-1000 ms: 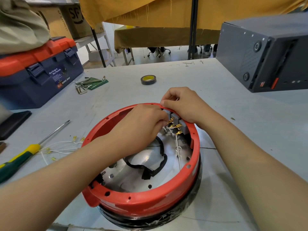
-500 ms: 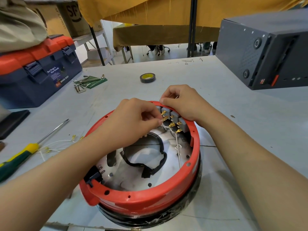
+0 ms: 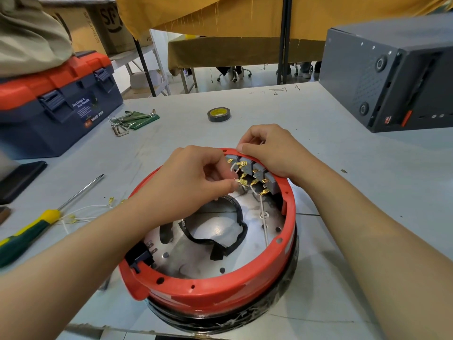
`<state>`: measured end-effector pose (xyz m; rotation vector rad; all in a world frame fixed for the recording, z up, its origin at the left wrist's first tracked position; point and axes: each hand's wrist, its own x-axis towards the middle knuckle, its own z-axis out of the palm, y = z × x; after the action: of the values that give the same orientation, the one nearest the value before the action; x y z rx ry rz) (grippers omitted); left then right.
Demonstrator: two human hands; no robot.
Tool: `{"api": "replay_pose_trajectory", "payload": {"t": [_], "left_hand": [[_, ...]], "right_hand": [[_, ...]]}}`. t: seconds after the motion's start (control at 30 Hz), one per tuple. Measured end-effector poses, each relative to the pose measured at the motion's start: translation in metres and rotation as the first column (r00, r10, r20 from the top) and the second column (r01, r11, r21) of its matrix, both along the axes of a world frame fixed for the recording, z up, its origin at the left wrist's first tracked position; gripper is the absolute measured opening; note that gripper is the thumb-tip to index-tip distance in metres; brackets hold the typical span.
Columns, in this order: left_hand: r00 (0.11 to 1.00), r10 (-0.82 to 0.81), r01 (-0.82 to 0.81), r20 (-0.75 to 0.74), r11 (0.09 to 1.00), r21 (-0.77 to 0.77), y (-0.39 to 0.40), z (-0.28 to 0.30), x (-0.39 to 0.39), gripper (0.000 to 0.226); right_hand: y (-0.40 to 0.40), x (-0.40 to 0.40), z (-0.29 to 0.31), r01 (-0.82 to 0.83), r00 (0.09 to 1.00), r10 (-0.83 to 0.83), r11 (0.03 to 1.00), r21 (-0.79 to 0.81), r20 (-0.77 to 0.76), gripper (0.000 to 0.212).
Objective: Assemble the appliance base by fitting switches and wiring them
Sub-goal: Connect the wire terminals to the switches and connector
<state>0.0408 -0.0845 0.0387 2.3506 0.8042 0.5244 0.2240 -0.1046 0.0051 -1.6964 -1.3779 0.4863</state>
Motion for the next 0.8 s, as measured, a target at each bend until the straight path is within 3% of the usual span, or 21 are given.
{"api": "replay_pose_trajectory", "payload": {"t": [0.2, 0.33, 0.8], "left_hand": [[1.0, -0.025, 0.026, 0.01, 0.99, -0.136, 0.005, -0.003, 0.0, 0.013], [0.992, -0.075, 0.1, 0.102, 0.958, -0.268, 0.004, -0.005, 0.001, 0.017], [0.992, 0.003, 0.043, 0.126, 0.929, -0.367, 0.006, -0.008, 0.013, 0.006]], "right_hand": [[0.0, 0.0, 0.0, -0.002, 1.0, 0.002, 1.0, -0.001, 0.001, 0.008], [-0.001, 0.0, 0.0, -0.003, 1.0, 0.003, 1.0, -0.005, -0.006, 0.007], [-0.001, -0.001, 0.001, 0.0, 1.0, 0.0, 1.0, -0.006, -0.011, 0.006]]}}
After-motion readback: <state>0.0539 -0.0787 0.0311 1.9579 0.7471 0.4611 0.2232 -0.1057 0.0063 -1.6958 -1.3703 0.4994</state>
